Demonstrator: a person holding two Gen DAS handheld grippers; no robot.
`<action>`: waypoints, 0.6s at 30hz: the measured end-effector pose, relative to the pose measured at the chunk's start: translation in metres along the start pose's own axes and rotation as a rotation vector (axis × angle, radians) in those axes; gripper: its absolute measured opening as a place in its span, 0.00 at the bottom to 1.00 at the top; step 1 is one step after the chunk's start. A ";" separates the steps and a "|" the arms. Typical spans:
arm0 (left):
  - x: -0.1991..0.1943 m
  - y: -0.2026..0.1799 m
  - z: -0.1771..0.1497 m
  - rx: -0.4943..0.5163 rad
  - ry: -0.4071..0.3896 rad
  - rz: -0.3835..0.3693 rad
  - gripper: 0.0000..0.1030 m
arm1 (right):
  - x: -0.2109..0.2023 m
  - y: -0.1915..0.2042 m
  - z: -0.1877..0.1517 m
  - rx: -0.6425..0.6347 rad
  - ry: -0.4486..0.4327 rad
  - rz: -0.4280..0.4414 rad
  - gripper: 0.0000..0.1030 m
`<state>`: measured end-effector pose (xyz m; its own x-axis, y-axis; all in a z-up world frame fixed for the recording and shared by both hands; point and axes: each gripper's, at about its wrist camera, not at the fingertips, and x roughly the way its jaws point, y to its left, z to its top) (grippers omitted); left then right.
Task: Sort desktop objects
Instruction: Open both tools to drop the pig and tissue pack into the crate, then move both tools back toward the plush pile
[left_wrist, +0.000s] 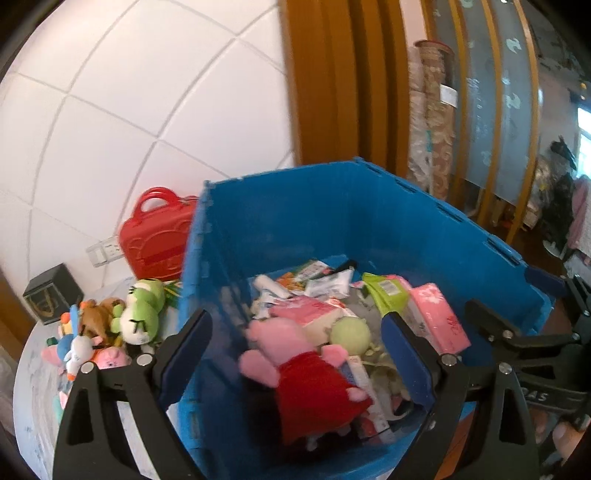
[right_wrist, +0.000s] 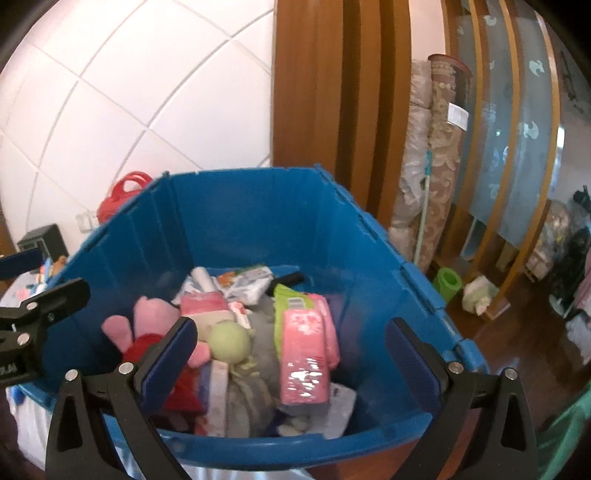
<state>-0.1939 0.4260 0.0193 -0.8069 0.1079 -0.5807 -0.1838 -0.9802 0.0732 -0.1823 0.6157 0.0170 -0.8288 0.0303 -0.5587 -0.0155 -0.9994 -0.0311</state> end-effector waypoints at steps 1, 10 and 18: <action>-0.003 0.007 -0.002 -0.010 -0.008 0.015 0.91 | -0.001 0.004 0.001 0.000 -0.009 0.013 1.00; -0.019 0.097 -0.025 -0.134 -0.004 0.136 0.91 | 0.009 0.093 0.021 -0.103 -0.044 0.148 1.00; -0.032 0.202 -0.052 -0.248 0.009 0.189 0.91 | 0.002 0.196 0.030 -0.206 -0.079 0.206 1.00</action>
<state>-0.1759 0.2161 0.0109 -0.8086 -0.0808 -0.5828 0.1126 -0.9935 -0.0186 -0.2043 0.4195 0.0345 -0.8436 -0.1824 -0.5051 0.2649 -0.9595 -0.0960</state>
